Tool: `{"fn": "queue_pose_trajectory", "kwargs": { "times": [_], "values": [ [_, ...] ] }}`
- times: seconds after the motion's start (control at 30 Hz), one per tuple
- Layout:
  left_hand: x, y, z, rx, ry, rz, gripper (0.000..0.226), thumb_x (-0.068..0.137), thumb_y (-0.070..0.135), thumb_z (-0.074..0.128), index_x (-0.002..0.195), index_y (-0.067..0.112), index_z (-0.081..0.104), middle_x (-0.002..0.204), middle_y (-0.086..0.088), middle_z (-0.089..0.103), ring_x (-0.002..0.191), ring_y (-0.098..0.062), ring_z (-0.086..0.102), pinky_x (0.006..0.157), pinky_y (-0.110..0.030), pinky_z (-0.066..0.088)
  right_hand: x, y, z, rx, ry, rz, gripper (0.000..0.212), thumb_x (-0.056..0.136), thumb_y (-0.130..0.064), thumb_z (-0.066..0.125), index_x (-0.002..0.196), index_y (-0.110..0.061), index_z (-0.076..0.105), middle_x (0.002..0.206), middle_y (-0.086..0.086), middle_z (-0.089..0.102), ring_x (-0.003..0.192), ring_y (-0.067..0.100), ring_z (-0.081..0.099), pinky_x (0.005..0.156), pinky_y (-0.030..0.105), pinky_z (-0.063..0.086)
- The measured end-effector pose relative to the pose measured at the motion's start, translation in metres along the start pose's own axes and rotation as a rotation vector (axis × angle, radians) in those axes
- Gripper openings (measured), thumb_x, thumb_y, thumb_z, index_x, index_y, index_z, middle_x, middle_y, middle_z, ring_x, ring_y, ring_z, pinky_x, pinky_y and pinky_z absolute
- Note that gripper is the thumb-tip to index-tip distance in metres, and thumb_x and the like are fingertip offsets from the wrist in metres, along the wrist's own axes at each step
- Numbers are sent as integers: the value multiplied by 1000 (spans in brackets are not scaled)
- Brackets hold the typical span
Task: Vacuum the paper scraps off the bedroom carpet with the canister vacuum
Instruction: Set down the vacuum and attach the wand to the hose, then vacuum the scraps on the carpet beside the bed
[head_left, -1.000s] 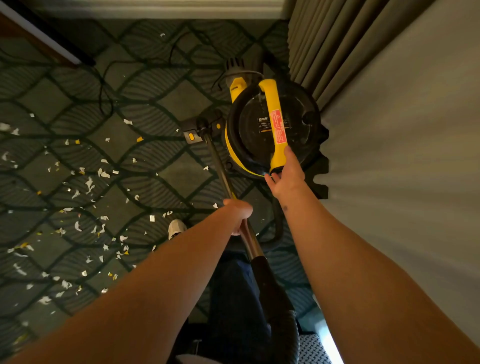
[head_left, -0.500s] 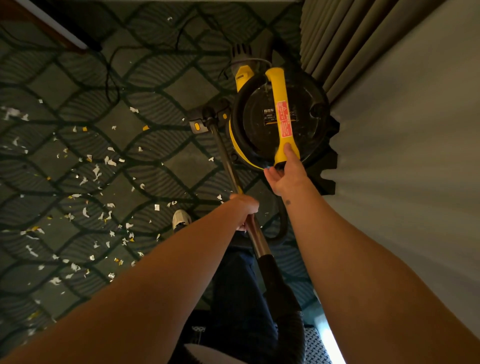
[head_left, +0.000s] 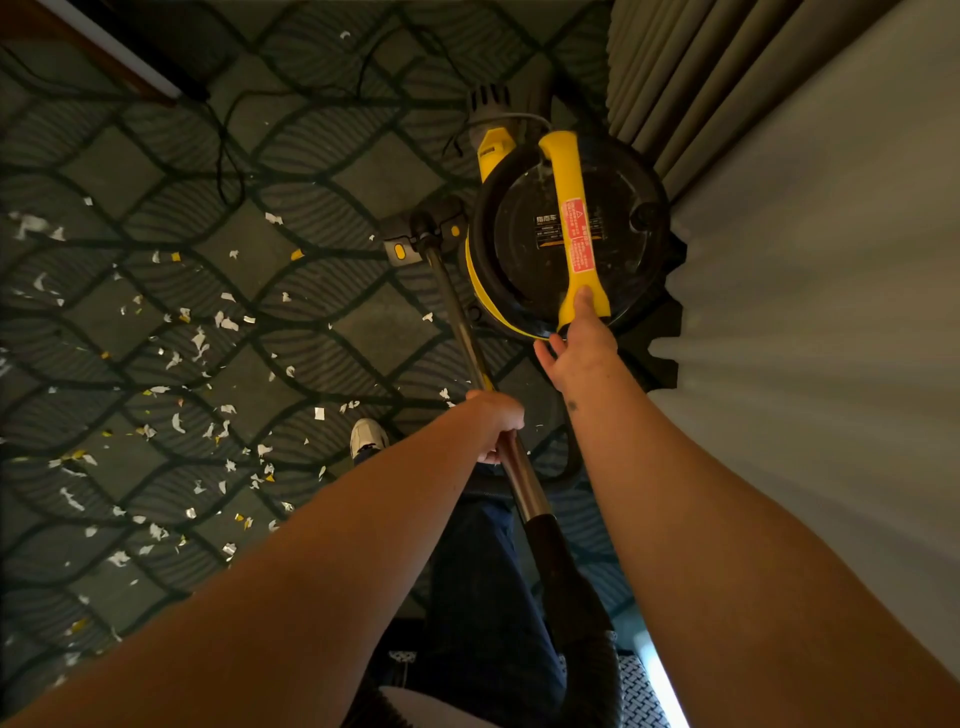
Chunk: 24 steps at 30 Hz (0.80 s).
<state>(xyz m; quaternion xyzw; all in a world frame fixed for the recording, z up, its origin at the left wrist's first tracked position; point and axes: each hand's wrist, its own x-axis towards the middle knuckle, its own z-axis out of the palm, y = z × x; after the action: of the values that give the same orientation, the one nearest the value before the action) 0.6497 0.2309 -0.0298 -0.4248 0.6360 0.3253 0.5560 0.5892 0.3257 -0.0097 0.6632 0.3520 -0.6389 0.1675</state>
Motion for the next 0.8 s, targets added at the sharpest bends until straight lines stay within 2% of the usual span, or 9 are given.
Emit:
{"fn": "queue_pose_trajectory", "kwargs": {
  "times": [0.1, 0.23, 0.33, 0.43, 0.57, 0.63, 0.7, 0.73, 0.8],
  "values": [
    [0, -3, -1, -10, -7, 4, 25, 91, 11, 56, 115, 5, 53, 84, -9, 60, 71, -18, 64, 75, -31, 58, -2, 0, 1, 17, 5, 0, 65, 88, -51, 65, 135, -11, 46, 129, 12, 56, 118, 29, 56, 84, 38, 53],
    [0, -7, -4, -9, -9, 29, 27, 92, 10, 57, 117, 4, 50, 87, -10, 61, 69, -18, 65, 66, -29, 58, -8, 3, -7, -39, -18, -26, 69, 90, -51, 62, 142, -11, 41, 136, 13, 52, 124, 30, 52, 93, 42, 51],
    [0, -12, -9, -53, -26, 54, 27, 91, 9, 60, 116, 2, 52, 87, -11, 61, 72, -19, 65, 74, -33, 59, -9, 15, -22, -218, -98, -4, 67, 90, -47, 64, 144, -16, 41, 141, 10, 50, 124, 27, 53, 95, 45, 49],
    [-2, -19, -15, -120, -29, 79, 31, 89, 7, 62, 118, 2, 52, 91, -13, 62, 77, -21, 67, 77, -35, 59, -18, 39, -32, -467, -156, 20, 55, 95, -39, 58, 143, -16, 43, 140, 10, 51, 124, 26, 53, 99, 47, 47],
    [-4, -34, -31, -192, -66, 134, 25, 92, 7, 58, 116, 2, 54, 104, -16, 66, 90, -26, 69, 81, -39, 58, -34, 81, -30, -841, -226, 55, 37, 100, -35, 43, 128, -13, 53, 126, 12, 60, 112, 28, 59, 92, 48, 49],
    [-6, -44, -43, -232, -53, 151, 24, 94, 10, 55, 117, 3, 55, 107, -18, 67, 93, -28, 69, 82, -40, 58, -43, 103, -29, -959, -272, 120, 38, 99, -37, 39, 115, -9, 59, 120, 16, 64, 109, 31, 60, 94, 50, 49],
    [-1, -58, -53, -230, -18, 175, 26, 95, 13, 54, 119, 5, 54, 109, -17, 65, 96, -27, 67, 85, -39, 57, -54, 124, -31, -1005, -317, 208, 41, 99, -42, 40, 115, -9, 58, 121, 15, 61, 106, 31, 62, 89, 49, 51],
    [4, -66, -58, -219, -7, 183, 28, 94, 15, 56, 120, 6, 53, 111, -15, 64, 96, -25, 65, 88, -38, 56, -62, 135, -33, -991, -345, 247, 36, 100, -40, 41, 112, -10, 56, 120, 15, 59, 104, 30, 63, 83, 47, 53],
    [10, -81, -67, -228, 7, 173, 30, 93, 18, 59, 119, 5, 54, 110, -14, 62, 94, -22, 61, 88, -34, 54, -74, 160, -34, -910, -352, 231, 22, 99, -30, 46, 104, -10, 54, 101, 12, 59, 85, 23, 63, 70, 38, 54]
  ]
}}
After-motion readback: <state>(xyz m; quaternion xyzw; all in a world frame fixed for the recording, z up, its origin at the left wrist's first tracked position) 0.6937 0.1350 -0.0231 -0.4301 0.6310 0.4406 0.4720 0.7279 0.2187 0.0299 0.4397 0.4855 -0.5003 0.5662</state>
